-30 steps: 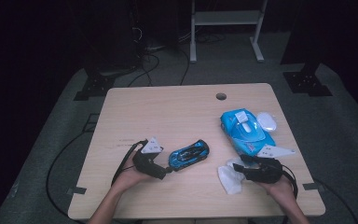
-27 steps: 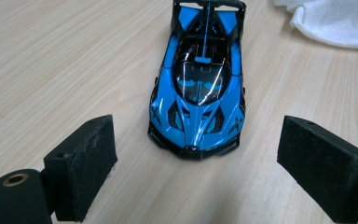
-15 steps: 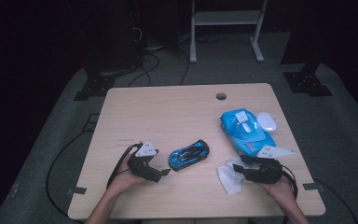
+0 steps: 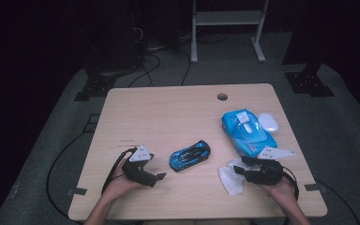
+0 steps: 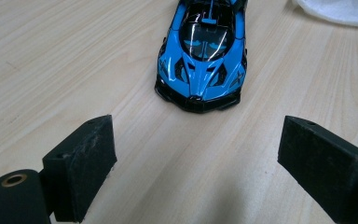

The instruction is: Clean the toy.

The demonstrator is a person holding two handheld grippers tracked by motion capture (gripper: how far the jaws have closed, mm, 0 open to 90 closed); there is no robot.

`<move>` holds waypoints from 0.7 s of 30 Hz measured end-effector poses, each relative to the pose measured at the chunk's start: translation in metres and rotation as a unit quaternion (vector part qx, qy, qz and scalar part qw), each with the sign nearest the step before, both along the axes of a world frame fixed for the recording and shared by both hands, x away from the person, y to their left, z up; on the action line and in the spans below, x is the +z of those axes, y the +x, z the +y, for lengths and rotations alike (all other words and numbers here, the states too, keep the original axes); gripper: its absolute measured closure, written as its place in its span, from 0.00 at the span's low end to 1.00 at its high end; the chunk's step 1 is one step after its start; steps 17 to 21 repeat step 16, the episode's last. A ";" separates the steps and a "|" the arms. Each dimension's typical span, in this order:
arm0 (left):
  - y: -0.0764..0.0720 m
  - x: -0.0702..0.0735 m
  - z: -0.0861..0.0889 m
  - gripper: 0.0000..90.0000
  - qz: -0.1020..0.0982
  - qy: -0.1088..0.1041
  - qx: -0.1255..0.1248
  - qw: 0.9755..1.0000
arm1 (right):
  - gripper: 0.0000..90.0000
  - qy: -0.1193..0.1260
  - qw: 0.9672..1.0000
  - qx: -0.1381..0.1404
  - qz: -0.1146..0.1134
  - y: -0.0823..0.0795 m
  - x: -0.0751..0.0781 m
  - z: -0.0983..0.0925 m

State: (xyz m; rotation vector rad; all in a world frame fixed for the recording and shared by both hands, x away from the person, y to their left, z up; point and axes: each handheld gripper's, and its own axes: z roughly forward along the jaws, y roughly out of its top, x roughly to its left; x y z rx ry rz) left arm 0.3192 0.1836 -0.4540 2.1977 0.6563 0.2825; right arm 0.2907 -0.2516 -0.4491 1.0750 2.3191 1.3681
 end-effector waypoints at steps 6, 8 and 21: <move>-0.005 -0.005 0.009 0.12 0.005 -0.011 0.013 1.000 | 0.48 0.000 1.000 0.001 -0.001 -0.002 0.000 0.000; -0.007 -0.007 0.014 0.12 0.011 -0.015 0.014 1.000 | 0.48 0.001 1.000 0.001 -0.001 -0.002 -0.001 0.000; -0.006 -0.006 0.028 0.12 0.006 -0.032 0.032 0.999 | 0.47 0.011 1.000 0.000 0.000 -0.004 0.000 -0.002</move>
